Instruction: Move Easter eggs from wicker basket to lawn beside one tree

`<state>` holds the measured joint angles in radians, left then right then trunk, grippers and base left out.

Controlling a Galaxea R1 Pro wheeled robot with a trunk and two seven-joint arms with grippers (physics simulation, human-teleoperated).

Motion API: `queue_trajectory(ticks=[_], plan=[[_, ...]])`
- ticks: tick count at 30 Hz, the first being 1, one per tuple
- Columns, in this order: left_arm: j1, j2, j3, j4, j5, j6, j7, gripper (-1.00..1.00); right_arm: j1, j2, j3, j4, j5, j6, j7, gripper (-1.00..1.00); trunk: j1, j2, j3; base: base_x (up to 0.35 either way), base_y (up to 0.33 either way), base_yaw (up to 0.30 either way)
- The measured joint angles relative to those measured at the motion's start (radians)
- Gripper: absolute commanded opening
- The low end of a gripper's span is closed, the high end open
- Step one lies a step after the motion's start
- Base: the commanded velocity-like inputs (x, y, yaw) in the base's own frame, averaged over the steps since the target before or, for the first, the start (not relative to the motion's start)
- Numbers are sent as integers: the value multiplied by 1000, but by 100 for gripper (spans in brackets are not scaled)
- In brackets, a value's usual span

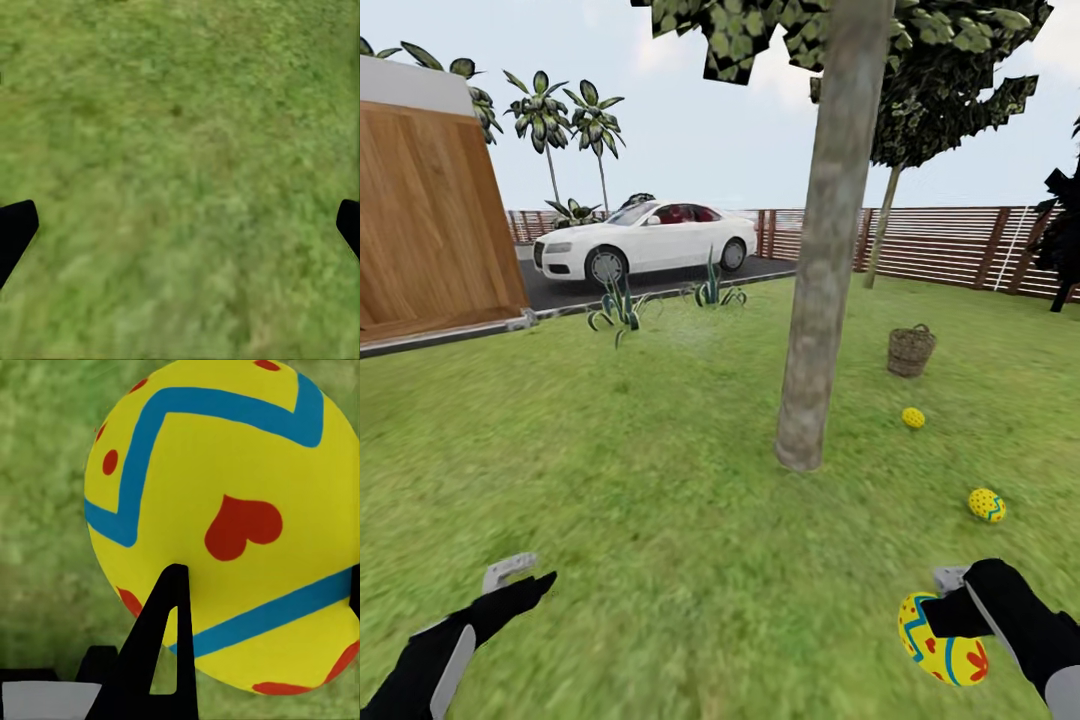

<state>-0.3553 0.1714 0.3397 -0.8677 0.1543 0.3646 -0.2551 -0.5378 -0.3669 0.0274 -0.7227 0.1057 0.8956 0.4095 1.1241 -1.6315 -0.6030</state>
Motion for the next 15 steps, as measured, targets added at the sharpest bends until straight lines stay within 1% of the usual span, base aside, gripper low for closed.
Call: queue_trajectory(ticks=[2, 3, 5, 6, 7, 9, 15], plan=[[0, 0, 0, -2, 1, 1, -1, 100, 0, -3, -4, 0, -4, 9, 1, -100, 0, 0, -1, 322, 164, -16], [0, -3, 0, 1, 9, 1, -1, 100, 0, -3, 1, -10, -2, 21, 12, -100, 0, 0, -3, 322, 178, -93], [0, -4, 1, 6, 29, 1, -1, 100, 0, -5, 5, -58, 4, 31, 66, -100, 0, 0, -5, 322, 185, -153], [0, -4, 1, 8, 36, 2, -1, 100, 0, -12, 5, -73, 8, 32, 100, -100, 0, 0, -7, 322, 189, -179], [0, -3, 0, 9, 39, 2, -1, 100, 0, -18, 4, -77, 10, 33, 114, -100, 0, 0, -9, 322, 190, -184], [0, -3, -1, 12, 41, 3, -1, 100, 0, -22, 4, -80, 10, 33, 123, -100, 0, 0, -12, 321, 191, -189], [0, -6, -5, 13, 38, 1, -2, 100, 0, -22, 6, -71, 10, 33, 117, -100, 0, 0, -20, 319, 197, -200]])
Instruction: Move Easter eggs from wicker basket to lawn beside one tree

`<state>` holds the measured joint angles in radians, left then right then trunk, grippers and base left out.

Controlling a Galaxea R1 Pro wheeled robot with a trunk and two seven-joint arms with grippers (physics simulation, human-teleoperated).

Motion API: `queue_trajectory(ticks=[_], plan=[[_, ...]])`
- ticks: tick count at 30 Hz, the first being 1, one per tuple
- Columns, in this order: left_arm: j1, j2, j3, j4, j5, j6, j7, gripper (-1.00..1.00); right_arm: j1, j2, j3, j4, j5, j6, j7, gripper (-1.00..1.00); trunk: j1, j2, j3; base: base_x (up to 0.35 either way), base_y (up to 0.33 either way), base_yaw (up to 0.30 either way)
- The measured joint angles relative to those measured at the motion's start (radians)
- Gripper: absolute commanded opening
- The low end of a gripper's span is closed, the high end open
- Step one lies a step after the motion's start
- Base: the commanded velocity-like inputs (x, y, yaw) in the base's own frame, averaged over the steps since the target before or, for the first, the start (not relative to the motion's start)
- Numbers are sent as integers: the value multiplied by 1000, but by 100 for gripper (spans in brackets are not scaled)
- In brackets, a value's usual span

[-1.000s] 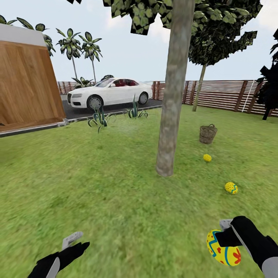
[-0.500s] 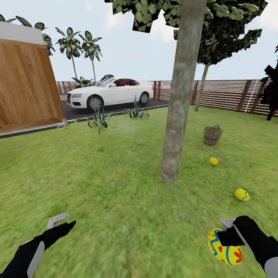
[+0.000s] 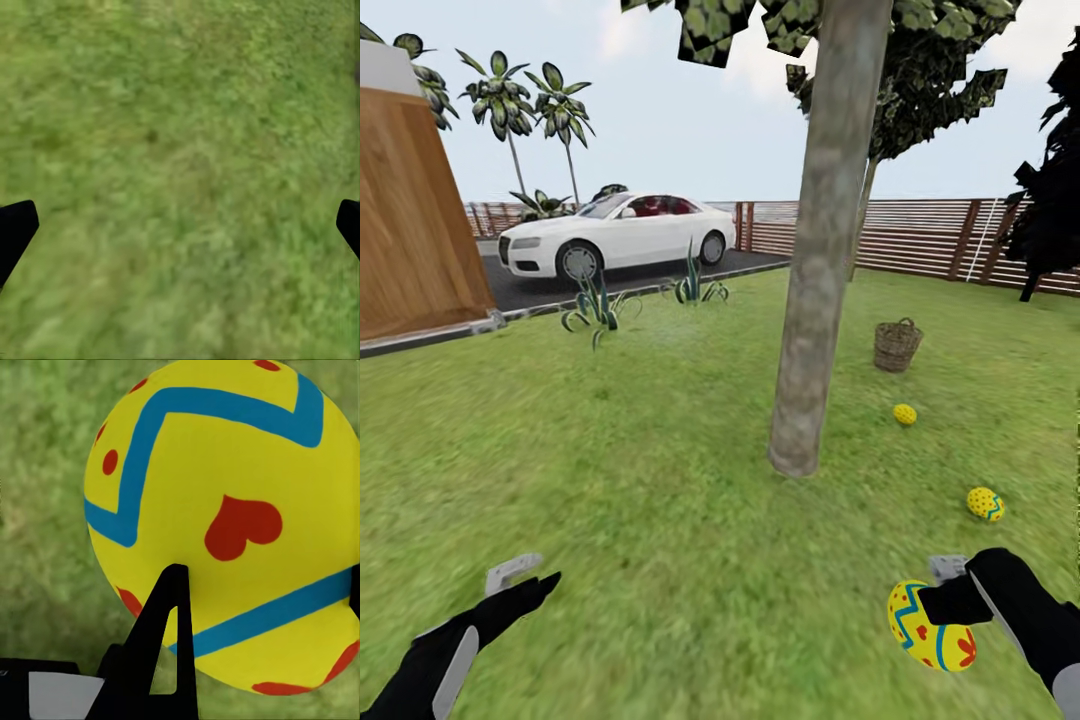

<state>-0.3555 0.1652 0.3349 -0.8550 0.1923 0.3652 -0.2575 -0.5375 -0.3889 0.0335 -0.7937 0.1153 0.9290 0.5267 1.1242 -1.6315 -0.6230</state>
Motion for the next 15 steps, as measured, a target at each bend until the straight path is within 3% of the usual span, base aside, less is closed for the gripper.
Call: queue_trajectory(ticks=[15], plan=[[0, -4, -5, 5, -3, -1, 1, 100, 0, 9, 5, 2, 2, -2, -4, -100, 0, 0, -15, 315, 211, -216]])
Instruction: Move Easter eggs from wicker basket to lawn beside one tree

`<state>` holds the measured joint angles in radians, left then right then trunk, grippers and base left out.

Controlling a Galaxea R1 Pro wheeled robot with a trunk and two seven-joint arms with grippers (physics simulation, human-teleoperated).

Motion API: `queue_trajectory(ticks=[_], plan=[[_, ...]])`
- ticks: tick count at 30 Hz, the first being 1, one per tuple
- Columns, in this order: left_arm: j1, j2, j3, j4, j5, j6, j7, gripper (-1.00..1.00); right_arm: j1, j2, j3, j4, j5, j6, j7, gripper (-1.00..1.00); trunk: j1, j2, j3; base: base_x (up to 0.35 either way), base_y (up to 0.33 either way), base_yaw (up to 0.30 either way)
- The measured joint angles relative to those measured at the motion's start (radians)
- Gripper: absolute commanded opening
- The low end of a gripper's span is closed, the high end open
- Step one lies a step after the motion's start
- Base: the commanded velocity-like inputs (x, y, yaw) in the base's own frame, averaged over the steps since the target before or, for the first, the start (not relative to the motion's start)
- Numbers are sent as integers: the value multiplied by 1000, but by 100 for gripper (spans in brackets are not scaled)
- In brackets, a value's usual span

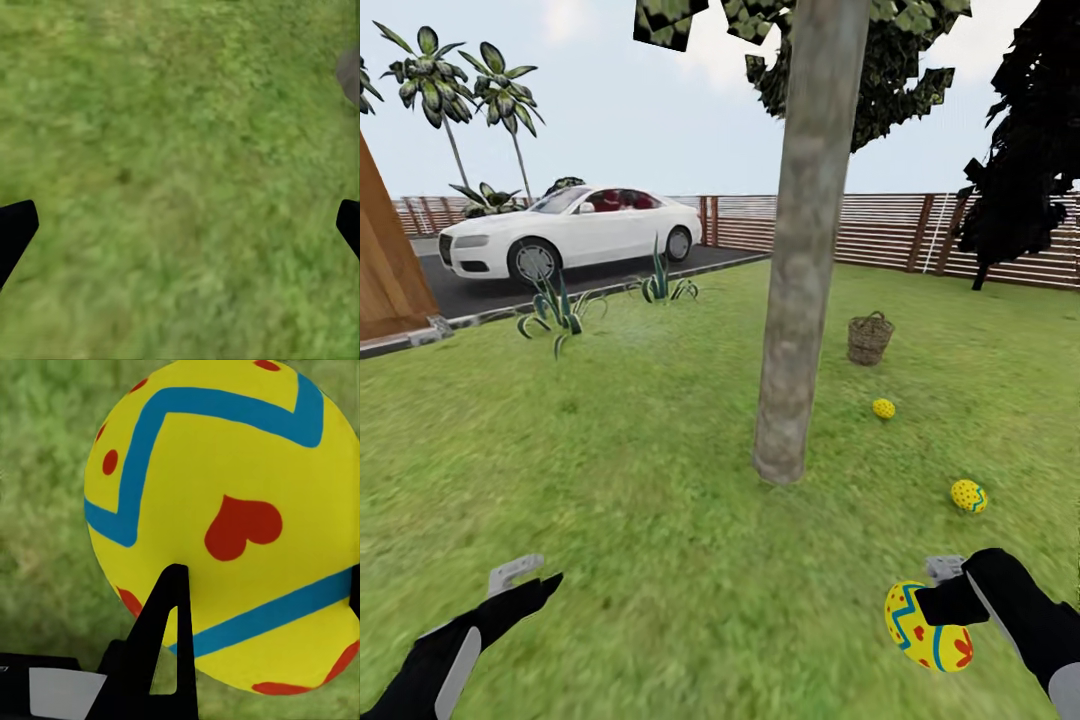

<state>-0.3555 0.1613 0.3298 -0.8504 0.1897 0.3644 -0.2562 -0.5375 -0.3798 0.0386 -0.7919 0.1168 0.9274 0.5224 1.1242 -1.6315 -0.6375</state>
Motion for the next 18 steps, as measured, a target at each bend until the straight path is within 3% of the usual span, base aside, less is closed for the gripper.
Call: queue_trajectory(ticks=[5, 9, 18], plan=[[0, -1, 1, 1, 0, 0, 0, 100, 0, 3, -3, 66, 0, 13, -11, -100, 0, 0, -2, 306, 216, -23], [0, -34, -1, 26, -4, -1, 1, 100, 0, 4, -1, 201, 2, 15, -10, -100, 0, 0, -2, 294, 218, -1], [0, -53, -1, 30, -6, -1, 5, 100, 0, 5, 0, 216, 3, 11, -28, -100, 0, 0, -2, 280, 221, 0]])
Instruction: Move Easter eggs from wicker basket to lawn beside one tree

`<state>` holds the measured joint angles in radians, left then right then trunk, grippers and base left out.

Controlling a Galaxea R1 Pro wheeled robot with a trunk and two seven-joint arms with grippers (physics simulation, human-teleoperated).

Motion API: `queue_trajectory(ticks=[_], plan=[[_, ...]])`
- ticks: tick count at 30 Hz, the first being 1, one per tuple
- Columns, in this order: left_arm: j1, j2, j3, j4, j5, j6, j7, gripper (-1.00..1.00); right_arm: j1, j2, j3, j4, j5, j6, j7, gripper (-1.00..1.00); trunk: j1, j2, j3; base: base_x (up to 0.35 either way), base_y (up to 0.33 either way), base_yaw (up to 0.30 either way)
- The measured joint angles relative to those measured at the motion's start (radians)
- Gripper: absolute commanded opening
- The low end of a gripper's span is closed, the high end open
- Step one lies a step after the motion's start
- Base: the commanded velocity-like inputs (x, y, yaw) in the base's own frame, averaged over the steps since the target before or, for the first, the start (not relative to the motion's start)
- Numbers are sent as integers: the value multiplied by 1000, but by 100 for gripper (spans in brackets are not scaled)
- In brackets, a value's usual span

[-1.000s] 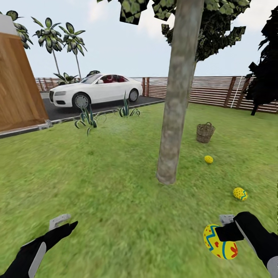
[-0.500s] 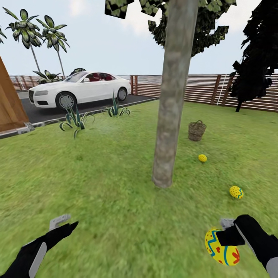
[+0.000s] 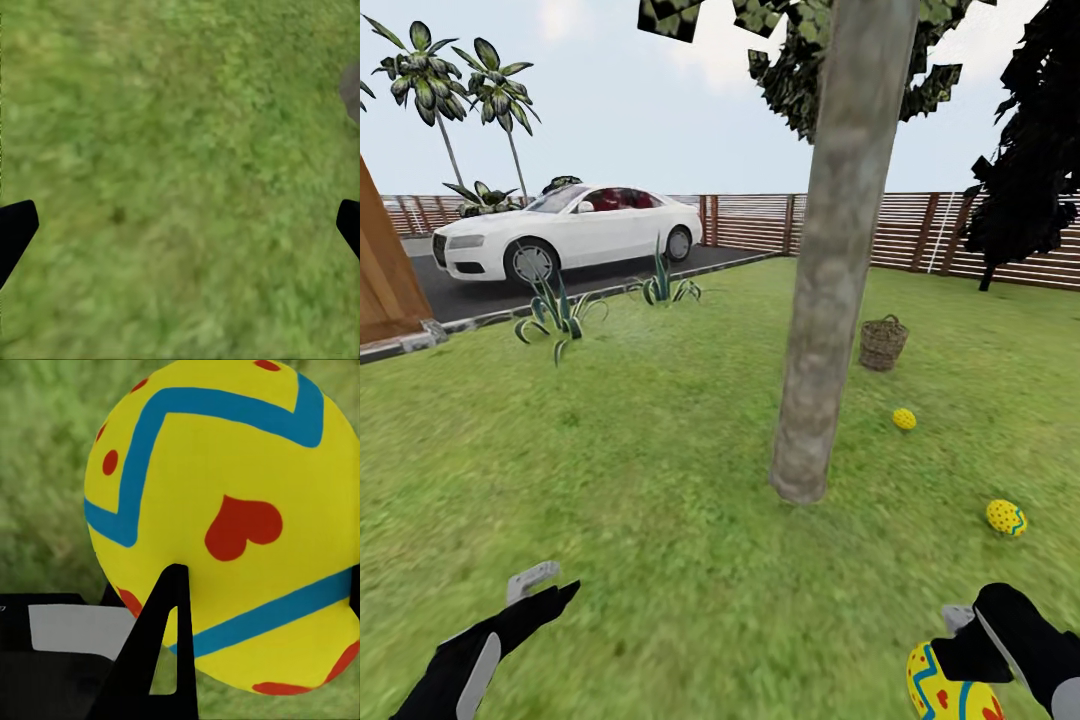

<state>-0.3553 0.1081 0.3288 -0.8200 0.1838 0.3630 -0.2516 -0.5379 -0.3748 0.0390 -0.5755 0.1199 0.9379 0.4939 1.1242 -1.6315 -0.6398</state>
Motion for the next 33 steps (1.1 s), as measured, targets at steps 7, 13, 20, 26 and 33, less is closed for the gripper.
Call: queue_trajectory(ticks=[7, 13, 20, 26, 33], plan=[[0, -12, -2, 35, -3, -110, 5, 100, 0, 8, -4, -37, 1, -56, -81, -100, 0, 0, -3, 272, 221, 0], [0, -13, -3, 58, -3, -119, 6, 100, 0, 52, -6, -39, -17, -56, -275, -100, 0, 0, -12, 271, 221, -22], [0, -16, 0, 60, -2, -128, 4, 100, 0, 37, -7, -70, -7, -51, -217, -100, 0, 0, -24, 266, 221, -7], [0, -25, 0, 60, -2, -144, 5, 100, -30, 30, -6, -26, -7, -54, -214, -100, 0, 0, -31, 171, 165, 45], [0, -32, 1, 60, -2, -182, 5, 100, -31, 30, -6, -27, -6, -53, -210, -100, 1, 0, -32, 9, 8, 44]])
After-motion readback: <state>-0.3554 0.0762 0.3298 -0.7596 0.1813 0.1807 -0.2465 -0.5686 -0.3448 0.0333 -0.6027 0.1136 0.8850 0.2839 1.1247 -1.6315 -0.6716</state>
